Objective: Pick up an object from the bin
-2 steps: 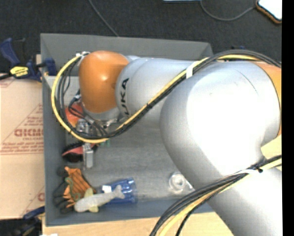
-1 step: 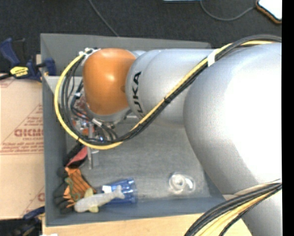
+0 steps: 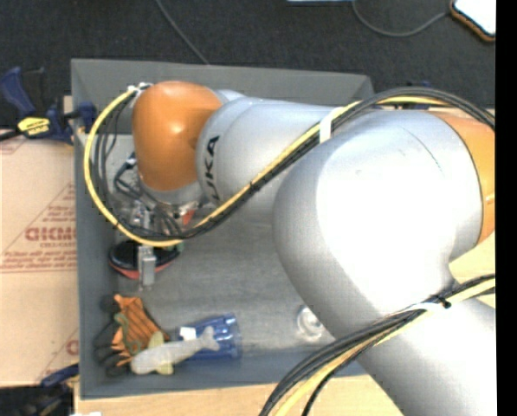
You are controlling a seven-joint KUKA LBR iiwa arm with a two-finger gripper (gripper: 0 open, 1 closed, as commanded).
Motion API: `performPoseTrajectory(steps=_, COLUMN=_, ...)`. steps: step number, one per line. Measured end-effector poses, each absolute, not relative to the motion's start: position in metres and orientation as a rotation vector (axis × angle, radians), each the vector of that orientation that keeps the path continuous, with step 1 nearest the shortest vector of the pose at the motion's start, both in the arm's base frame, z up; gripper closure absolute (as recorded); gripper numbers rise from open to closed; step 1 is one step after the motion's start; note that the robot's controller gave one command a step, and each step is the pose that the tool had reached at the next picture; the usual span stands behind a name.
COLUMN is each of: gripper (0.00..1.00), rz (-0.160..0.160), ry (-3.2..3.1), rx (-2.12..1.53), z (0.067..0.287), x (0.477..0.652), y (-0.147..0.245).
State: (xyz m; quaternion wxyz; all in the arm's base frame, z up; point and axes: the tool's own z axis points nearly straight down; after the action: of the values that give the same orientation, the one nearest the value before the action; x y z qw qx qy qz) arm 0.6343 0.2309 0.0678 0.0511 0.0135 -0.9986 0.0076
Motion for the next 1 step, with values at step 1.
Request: performPoseTrajectory(steps=1, gripper=0.0, rz=-0.001, ry=-2.98, rx=0.864, z=0.0709, x=0.5879, y=0.2375)
